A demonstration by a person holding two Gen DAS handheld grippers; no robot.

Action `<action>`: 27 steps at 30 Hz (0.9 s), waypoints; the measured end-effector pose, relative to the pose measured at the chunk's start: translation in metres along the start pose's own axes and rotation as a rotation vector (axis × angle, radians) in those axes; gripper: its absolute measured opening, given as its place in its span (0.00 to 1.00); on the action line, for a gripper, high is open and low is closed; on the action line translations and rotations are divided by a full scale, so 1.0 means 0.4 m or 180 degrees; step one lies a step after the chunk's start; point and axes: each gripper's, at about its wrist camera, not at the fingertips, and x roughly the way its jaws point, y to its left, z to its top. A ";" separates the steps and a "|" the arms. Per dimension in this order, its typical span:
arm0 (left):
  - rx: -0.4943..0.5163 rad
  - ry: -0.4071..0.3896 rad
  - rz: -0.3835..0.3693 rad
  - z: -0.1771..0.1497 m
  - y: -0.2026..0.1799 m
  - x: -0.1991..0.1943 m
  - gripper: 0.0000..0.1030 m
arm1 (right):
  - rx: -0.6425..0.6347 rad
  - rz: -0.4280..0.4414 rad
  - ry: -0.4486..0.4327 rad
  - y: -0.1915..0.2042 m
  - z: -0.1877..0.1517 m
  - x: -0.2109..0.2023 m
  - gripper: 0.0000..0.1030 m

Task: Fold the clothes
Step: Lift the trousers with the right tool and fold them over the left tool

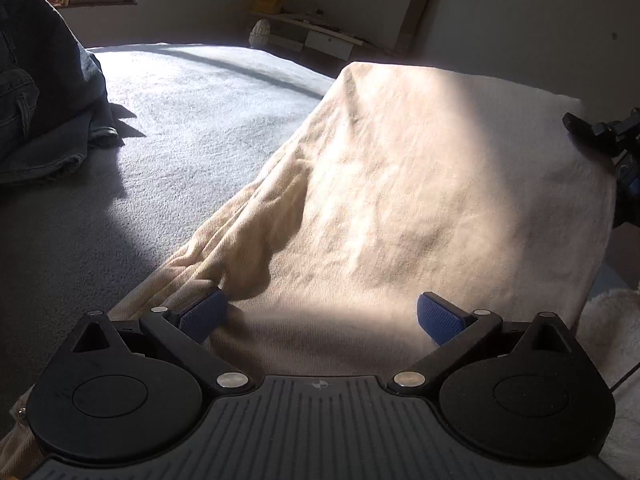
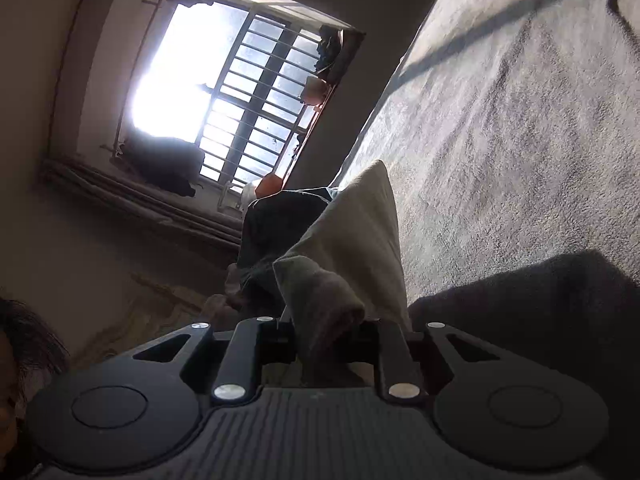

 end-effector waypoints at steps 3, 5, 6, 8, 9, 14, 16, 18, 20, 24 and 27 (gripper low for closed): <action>0.0039 0.0054 0.0071 0.001 -0.002 0.019 1.00 | -0.0021 -0.0005 0.0029 0.003 -0.004 0.008 0.20; 0.0066 0.0058 0.0111 0.000 -0.010 0.013 1.00 | -0.0043 -0.0008 0.0046 0.010 -0.002 0.015 0.20; 0.0034 0.0065 0.0140 0.001 -0.011 0.000 1.00 | -0.0054 -0.0009 0.0054 0.013 -0.001 0.019 0.20; 0.0051 0.0045 0.0170 -0.001 -0.023 -0.033 1.00 | -0.0078 0.0005 0.0075 0.019 -0.001 0.027 0.20; 0.0086 0.0028 0.0159 -0.003 -0.030 -0.055 1.00 | -0.0097 0.0016 0.0084 0.023 -0.003 0.029 0.20; 0.0638 0.0221 -0.0004 -0.028 -0.101 -0.094 1.00 | -0.0117 0.0083 0.0132 0.044 -0.016 0.046 0.20; 0.0954 0.0434 0.0027 -0.059 -0.146 -0.070 1.00 | -0.0155 0.0105 0.0156 0.057 -0.023 0.055 0.20; 0.1250 0.0587 0.0085 -0.097 -0.184 -0.044 1.00 | -0.0187 0.0119 0.0186 0.069 -0.031 0.062 0.20; 0.1300 0.0563 0.0056 -0.108 -0.196 -0.039 1.00 | -0.0231 0.0102 0.0214 0.079 -0.041 0.066 0.20; 0.1079 0.0527 0.0162 -0.105 -0.179 -0.077 1.00 | -0.0297 0.0114 0.0223 0.103 -0.052 0.069 0.20; 0.0739 0.0428 0.0312 -0.110 -0.150 -0.150 1.00 | -0.0369 0.0124 0.0269 0.125 -0.062 0.078 0.20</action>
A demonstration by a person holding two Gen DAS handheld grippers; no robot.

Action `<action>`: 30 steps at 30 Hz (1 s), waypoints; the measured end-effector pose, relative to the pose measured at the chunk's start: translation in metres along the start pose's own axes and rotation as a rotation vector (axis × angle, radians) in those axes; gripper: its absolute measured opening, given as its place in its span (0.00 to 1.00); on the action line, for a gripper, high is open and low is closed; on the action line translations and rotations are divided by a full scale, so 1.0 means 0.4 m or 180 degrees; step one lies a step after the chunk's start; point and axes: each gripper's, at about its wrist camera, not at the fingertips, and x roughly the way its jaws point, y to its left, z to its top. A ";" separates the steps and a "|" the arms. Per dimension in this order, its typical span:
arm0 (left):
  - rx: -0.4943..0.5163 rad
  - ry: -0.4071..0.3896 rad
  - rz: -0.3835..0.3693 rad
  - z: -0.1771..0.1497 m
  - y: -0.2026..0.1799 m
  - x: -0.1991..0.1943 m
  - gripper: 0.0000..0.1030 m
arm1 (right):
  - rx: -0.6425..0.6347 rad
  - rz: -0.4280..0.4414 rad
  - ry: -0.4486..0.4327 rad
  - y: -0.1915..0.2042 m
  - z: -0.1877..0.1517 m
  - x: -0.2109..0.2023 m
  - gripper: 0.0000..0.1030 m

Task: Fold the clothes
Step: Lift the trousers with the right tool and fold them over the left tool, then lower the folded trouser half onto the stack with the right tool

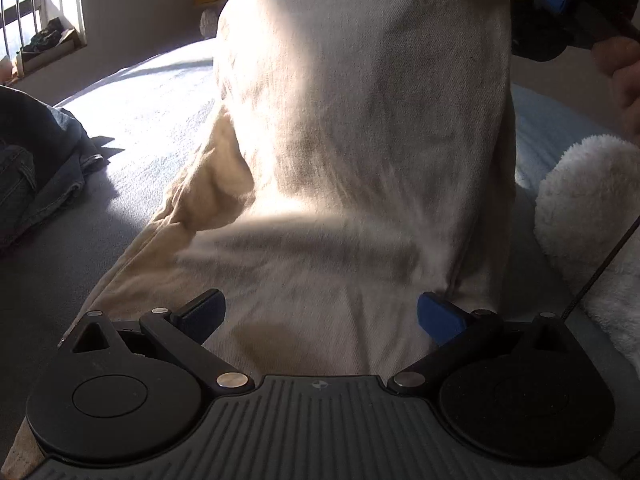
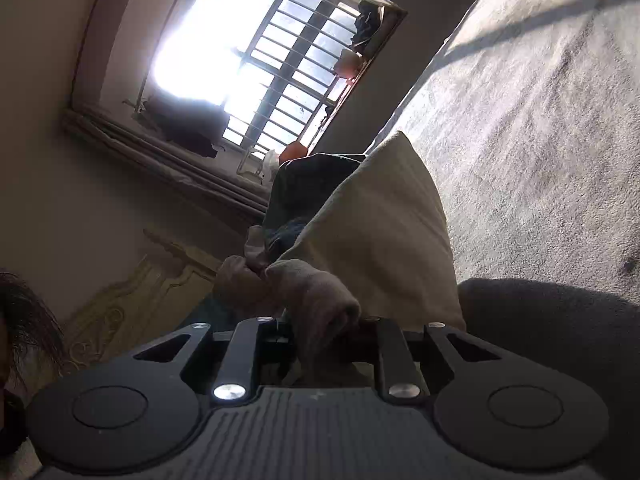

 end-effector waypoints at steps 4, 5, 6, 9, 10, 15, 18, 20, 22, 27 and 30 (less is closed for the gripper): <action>-0.0802 -0.0256 0.0051 -0.057 0.065 -0.138 1.00 | -0.0210 0.0090 0.0153 0.043 -0.017 0.035 0.20; -0.1006 -0.0314 0.0063 -0.072 0.082 -0.165 1.00 | -0.0273 0.0124 0.0214 0.055 -0.023 0.049 0.20; -0.1202 -0.0356 0.0095 -0.092 0.095 -0.192 1.00 | -0.0336 0.0159 0.0276 0.067 -0.030 0.063 0.20; -0.1647 -0.0479 0.0260 -0.144 0.122 -0.259 1.00 | -0.0549 0.0254 0.0495 0.105 -0.060 0.110 0.20; -0.1756 -0.0525 0.0337 -0.160 0.127 -0.279 1.00 | -0.0614 0.0285 0.0605 0.117 -0.076 0.131 0.20; -0.2491 -0.0706 0.0455 -0.251 0.169 -0.335 1.00 | -0.0937 0.0293 0.1186 0.156 -0.176 0.249 0.20; -0.2778 -0.0708 0.0513 -0.292 0.178 -0.339 1.00 | -0.1094 0.0105 0.1598 0.142 -0.270 0.328 0.20; -0.2939 -0.0732 0.0534 -0.317 0.183 -0.351 1.00 | -0.1275 -0.0005 0.1750 0.144 -0.318 0.354 0.20; -0.3122 -0.0763 0.0545 -0.339 0.193 -0.364 1.00 | -0.1522 0.0006 0.1739 0.172 -0.339 0.348 0.20; -0.3601 -0.0961 0.0553 -0.395 0.229 -0.402 0.99 | -0.1888 0.0238 0.1625 0.229 -0.353 0.309 0.20; -0.3814 -0.1079 0.0561 -0.415 0.248 -0.419 0.99 | -0.2136 0.0170 0.1783 0.235 -0.383 0.324 0.20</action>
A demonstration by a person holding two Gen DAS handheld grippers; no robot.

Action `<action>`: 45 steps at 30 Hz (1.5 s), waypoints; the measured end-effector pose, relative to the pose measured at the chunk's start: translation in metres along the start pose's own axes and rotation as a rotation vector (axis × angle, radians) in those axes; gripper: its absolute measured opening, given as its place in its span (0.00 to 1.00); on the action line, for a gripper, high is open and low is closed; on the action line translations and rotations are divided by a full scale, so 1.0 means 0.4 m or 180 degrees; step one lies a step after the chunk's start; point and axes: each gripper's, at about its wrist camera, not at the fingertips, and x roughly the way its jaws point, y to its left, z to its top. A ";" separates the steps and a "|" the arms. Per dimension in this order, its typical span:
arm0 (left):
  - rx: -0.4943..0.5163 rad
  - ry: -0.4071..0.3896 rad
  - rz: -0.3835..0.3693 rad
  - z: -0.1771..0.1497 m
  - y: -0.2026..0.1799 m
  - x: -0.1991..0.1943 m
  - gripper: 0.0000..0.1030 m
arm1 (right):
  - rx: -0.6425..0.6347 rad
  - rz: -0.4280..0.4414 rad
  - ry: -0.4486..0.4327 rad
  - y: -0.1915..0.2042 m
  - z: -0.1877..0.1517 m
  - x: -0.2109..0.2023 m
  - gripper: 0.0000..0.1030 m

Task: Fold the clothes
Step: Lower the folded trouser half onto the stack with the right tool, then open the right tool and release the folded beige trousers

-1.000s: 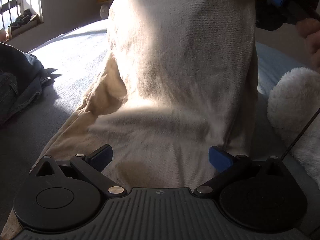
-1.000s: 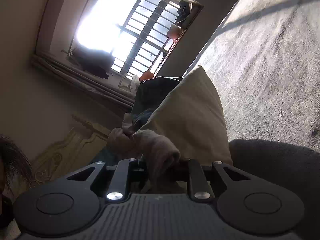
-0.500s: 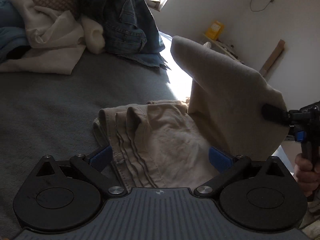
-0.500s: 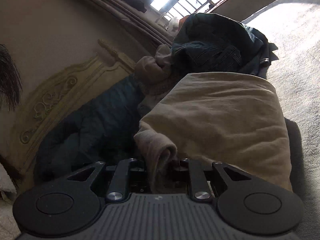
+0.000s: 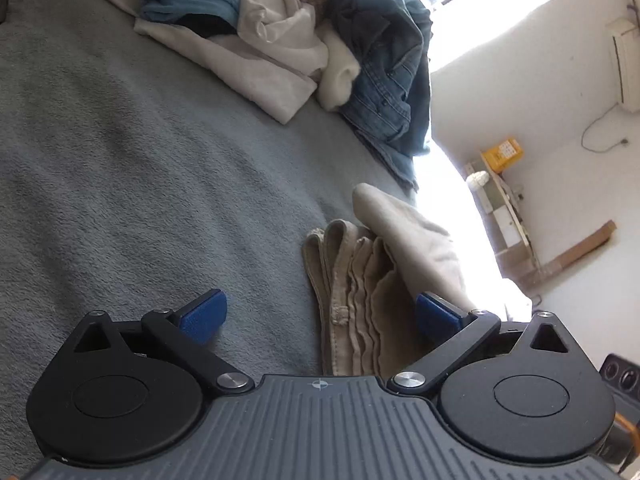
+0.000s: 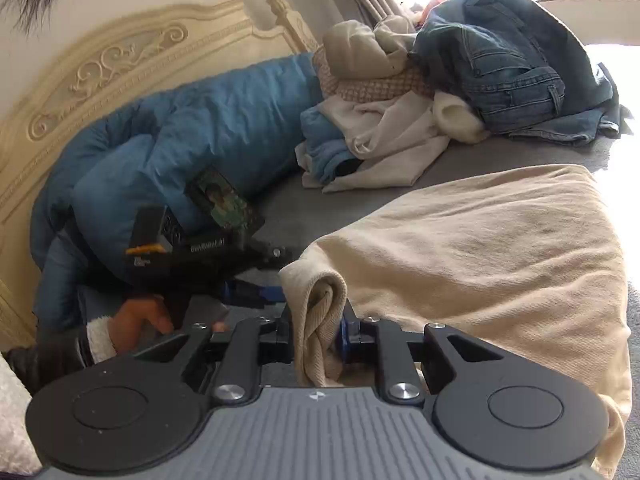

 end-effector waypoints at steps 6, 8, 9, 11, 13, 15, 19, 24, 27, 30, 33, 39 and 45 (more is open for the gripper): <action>0.0003 -0.0071 -0.0019 0.014 -0.008 -0.007 0.99 | -0.0763 -0.0198 0.0227 0.071 -0.040 0.020 0.20; 0.0071 -0.0063 -0.0024 0.016 -0.020 -0.002 0.99 | -0.0905 -0.0278 0.0305 0.081 -0.055 0.033 0.22; 0.0118 -0.0057 -0.0017 0.016 -0.028 0.004 0.99 | -0.0944 -0.0305 0.0391 0.082 -0.062 0.046 0.25; 0.0172 -0.0051 0.0004 0.015 -0.044 0.015 0.99 | -0.0941 -0.0320 0.0546 0.088 -0.082 0.069 0.42; 0.0291 -0.0035 -0.0001 0.012 -0.065 0.025 0.99 | -0.0944 -0.0233 0.0567 0.105 -0.096 0.068 0.58; 0.0444 -0.0008 0.0045 0.006 -0.086 0.034 1.00 | -0.0986 -0.0143 0.0583 0.126 -0.107 0.055 0.66; 0.0824 0.0070 0.0260 -0.011 -0.128 0.051 1.00 | -0.0694 -0.0039 0.0618 0.129 -0.113 0.014 0.66; 0.1148 -0.0038 0.0588 -0.027 -0.155 0.035 0.99 | 0.0178 0.0092 0.0416 0.055 -0.078 -0.099 0.65; 0.1225 -0.0210 0.0565 -0.027 -0.181 0.004 0.99 | 0.0660 -0.0089 0.0101 -0.017 -0.063 -0.202 0.65; 0.1427 -0.0342 0.0473 -0.030 -0.225 -0.016 0.98 | 0.1009 -0.0496 -0.0069 -0.092 -0.064 -0.270 0.60; 0.1668 -0.0367 0.0348 -0.038 -0.274 -0.012 0.97 | 0.1050 -0.0804 -0.0059 -0.131 -0.062 -0.289 0.37; 0.1827 -0.0200 -0.0078 -0.068 -0.324 0.040 0.97 | 0.0568 -0.0733 0.0181 -0.083 -0.057 -0.210 0.30; 0.1943 0.0150 0.0288 -0.104 -0.271 0.165 0.95 | 0.0664 -0.0797 0.0640 -0.093 -0.103 -0.104 0.29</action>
